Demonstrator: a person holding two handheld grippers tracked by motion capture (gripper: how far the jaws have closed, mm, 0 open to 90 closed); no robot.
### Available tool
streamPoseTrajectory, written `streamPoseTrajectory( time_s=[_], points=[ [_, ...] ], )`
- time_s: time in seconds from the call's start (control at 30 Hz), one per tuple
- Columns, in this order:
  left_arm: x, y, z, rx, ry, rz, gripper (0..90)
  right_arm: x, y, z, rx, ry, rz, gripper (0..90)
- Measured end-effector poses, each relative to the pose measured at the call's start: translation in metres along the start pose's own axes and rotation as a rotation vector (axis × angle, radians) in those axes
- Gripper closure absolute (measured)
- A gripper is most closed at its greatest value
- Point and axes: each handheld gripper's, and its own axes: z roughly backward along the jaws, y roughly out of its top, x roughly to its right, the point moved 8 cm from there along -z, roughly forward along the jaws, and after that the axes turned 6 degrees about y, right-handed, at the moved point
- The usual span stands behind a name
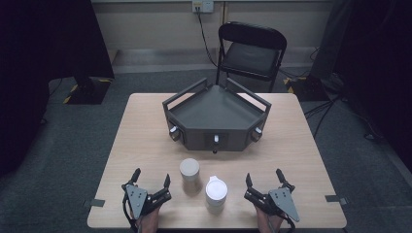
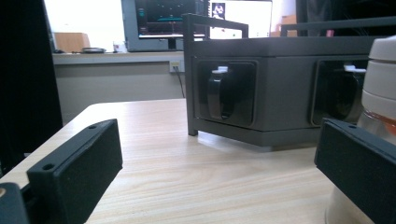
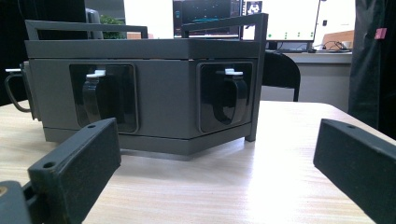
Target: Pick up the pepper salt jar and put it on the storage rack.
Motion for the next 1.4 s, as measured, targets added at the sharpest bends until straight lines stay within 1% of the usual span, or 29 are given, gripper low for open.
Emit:
streamPoseTrajectory(
  time_s=[0.07, 0.13, 0.23, 0.4, 0.47, 0.57, 0.63, 0.73, 0.83, 0.93, 1.03, 1.17, 1.3, 1.33, 1.4],
  points=[
    [0.000, 0.001, 0.000, 0.002, -0.005, -0.003, 0.2, 0.000, 0.000, 0.000, 0.000, 0.001, 0.000, 0.0],
    [0.000, 0.002, 0.001, 0.005, -0.003, 0.007, 0.2, 0.000, 0.000, 0.000, 0.000, 0.001, 0.000, 0.0],
    [-0.002, 0.005, 0.003, 0.005, 0.009, 0.028, 0.3, 0.000, 0.000, 0.000, 0.000, 0.001, 0.000, 0.0],
    [-0.004, 0.010, 0.005, 0.018, 0.007, 0.040, 0.2, 0.000, 0.000, 0.000, 0.000, 0.000, 0.000, 0.0],
    [-0.004, 0.013, 0.006, 0.016, -0.012, 0.050, 0.3, 0.000, 0.000, 0.000, 0.000, 0.000, 0.000, 0.0],
    [-0.004, 0.017, 0.007, 0.019, -0.027, 0.054, 0.3, 0.000, 0.000, 0.000, 0.000, 0.000, 0.000, 0.0],
    [-0.004, 0.020, 0.008, 0.028, -0.041, 0.059, 0.3, 0.000, 0.000, 0.000, 0.000, 0.000, 0.000, 0.0],
    [-0.004, 0.024, 0.009, 0.039, -0.062, 0.060, 0.2, 0.000, 0.000, 0.000, 0.000, -0.001, -0.001, 0.0],
    [-0.003, 0.029, 0.009, 0.039, -0.082, 0.061, 0.2, 0.000, 0.000, 0.000, 0.000, -0.002, 0.000, 0.0],
    [-0.002, 0.032, 0.009, 0.045, -0.096, 0.063, 0.2, 0.000, 0.000, 0.000, 0.000, -0.002, 0.000, 0.0],
    [-0.001, 0.037, 0.007, 0.040, -0.112, 0.060, 0.2, 0.000, 0.000, 0.000, 0.000, -0.002, 0.000, 0.0],
    [0.001, 0.041, 0.006, 0.037, -0.134, 0.069, 0.2, 0.000, 0.000, 0.000, 0.000, -0.002, 0.000, 0.0],
    [0.004, 0.045, 0.004, 0.038, -0.166, 0.068, 0.1, 0.000, 0.000, 0.000, 0.000, -0.001, 0.000, 0.0],
    [0.006, 0.046, 0.003, 0.039, -0.185, 0.069, 0.1, 0.000, 0.000, 0.000, 0.000, -0.001, 0.000, 0.0],
    [0.007, 0.047, 0.003, 0.040, -0.192, 0.072, 0.0, 0.000, 0.000, 0.000, 0.000, -0.001, 0.000, 0.0]
  ],
)
